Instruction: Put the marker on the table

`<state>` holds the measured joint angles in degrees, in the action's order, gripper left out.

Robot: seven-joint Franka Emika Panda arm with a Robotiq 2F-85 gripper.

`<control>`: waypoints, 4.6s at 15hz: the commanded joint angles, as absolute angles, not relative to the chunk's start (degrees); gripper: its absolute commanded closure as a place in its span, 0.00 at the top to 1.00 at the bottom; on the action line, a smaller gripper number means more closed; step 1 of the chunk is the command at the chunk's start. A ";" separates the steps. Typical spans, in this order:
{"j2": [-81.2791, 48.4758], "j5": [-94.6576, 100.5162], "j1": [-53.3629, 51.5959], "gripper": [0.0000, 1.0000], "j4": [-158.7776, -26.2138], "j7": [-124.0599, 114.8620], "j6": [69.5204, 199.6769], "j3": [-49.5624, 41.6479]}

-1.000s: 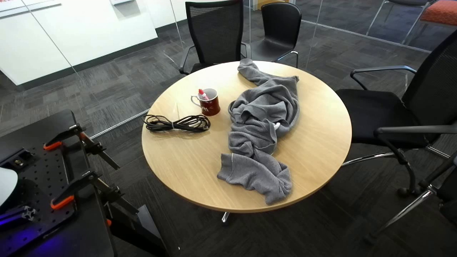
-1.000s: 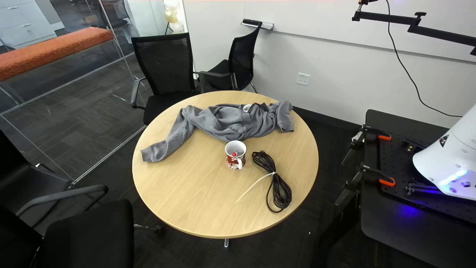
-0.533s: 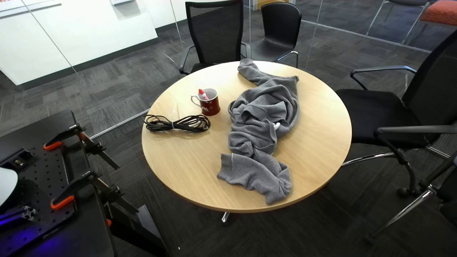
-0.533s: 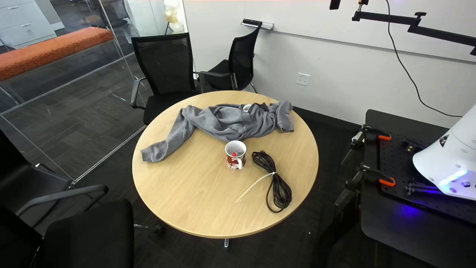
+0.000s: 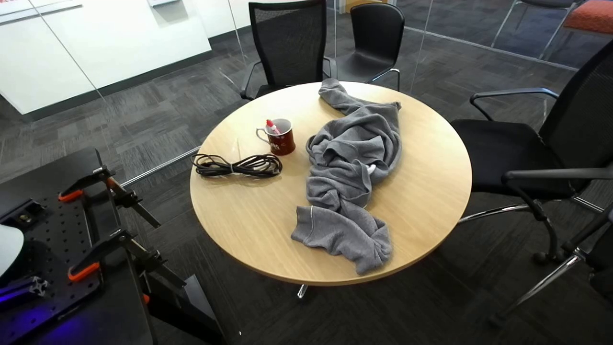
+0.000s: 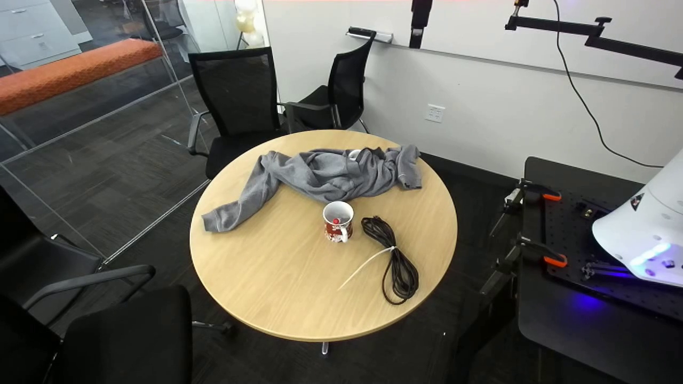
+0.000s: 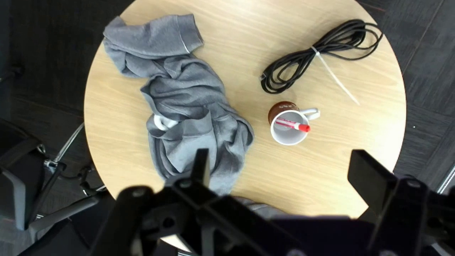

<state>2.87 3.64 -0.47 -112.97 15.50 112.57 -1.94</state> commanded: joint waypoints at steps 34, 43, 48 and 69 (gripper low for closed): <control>-23.33 -4.40 2.93 1.00 -109.06 74.09 135.12 8.44; -28.46 3.74 1.90 1.00 -107.94 77.60 142.52 8.48; -33.40 2.92 3.72 1.00 -107.10 86.04 147.38 11.21; -51.37 4.07 3.80 1.00 -94.38 93.48 145.42 12.37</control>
